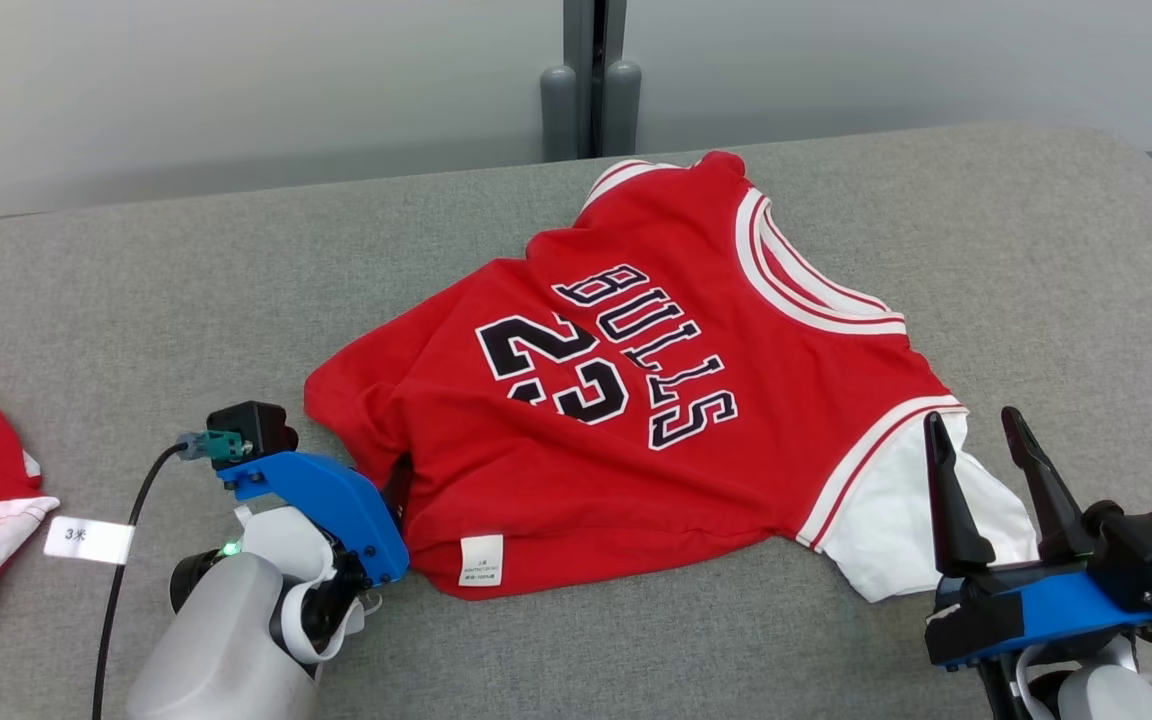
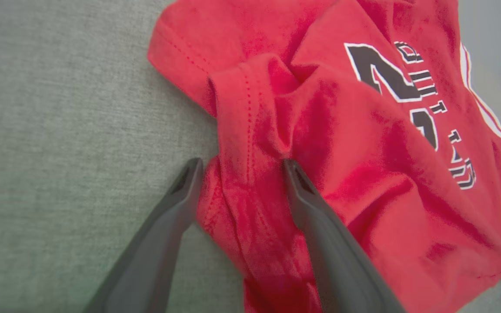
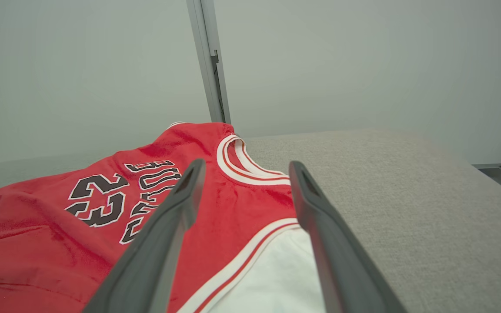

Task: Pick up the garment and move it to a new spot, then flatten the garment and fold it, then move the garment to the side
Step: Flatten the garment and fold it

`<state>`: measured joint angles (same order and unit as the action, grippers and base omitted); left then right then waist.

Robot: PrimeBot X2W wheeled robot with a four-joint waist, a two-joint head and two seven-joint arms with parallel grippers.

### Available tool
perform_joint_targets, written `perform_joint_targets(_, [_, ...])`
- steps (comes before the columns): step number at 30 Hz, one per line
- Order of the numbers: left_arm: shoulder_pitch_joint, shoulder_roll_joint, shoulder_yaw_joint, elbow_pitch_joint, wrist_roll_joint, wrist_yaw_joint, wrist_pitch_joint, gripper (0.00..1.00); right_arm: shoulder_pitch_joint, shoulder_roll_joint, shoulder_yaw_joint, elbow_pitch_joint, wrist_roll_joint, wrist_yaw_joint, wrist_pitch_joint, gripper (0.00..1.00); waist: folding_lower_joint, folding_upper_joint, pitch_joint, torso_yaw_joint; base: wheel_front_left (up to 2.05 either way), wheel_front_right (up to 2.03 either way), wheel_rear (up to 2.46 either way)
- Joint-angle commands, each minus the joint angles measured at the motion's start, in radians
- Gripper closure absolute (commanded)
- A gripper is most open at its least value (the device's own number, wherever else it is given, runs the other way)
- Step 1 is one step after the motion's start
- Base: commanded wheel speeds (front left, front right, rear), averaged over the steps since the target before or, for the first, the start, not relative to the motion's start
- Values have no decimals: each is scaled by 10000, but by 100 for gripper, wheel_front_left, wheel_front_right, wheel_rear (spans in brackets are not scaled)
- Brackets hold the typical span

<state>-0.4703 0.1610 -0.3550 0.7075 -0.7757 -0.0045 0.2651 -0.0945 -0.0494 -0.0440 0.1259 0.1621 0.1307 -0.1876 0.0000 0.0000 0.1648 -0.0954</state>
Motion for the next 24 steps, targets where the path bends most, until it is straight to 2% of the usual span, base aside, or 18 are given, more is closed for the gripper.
perform_joint_targets(1, [-169,-4,-54,201,-26,97,283,0,-118,-21,6,35,55,1,-78,0,0,0,65,-52,0,0,0])
perform_joint_targets(5, [-288,-88,-250,722,-44,242,881,0,-246,-21,92,34,71,1,-106,0,0,0,266,-207,0,0,0])
perform_joint_targets(7, [-304,-179,-433,952,-58,152,1284,0,-262,-21,106,35,70,1,-131,0,0,0,335,-255,0,0,0])
perform_joint_targets(8, [-288,-229,-529,1014,-71,62,1452,20,-254,-21,107,48,64,1,-133,0,0,0,357,-271,0,0,0])
perform_joint_targets(9, [-306,-222,-599,977,0,-64,1407,82,-260,-21,111,63,59,1,-142,0,0,0,374,-281,0,0,0])
perform_joint_targets(10, [-359,-212,-622,925,37,-139,1271,100,-276,-21,119,68,55,1,-152,0,0,0,392,-290,0,0,0])
perform_joint_targets(12, [-550,-143,-613,713,198,-233,711,100,-292,-21,116,84,48,1,-161,0,0,0,415,-296,0,0,0])
perform_joint_targets(18, [-1368,186,-633,114,1273,-116,-2109,100,-279,-21,90,121,-14,1,-150,0,0,0,358,-221,0,0,0])
perform_joint_targets(24, [-2139,470,-836,256,2147,18,-3774,100,-356,-19,198,124,-20,1,-98,0,0,0,330,-168,0,0,0])
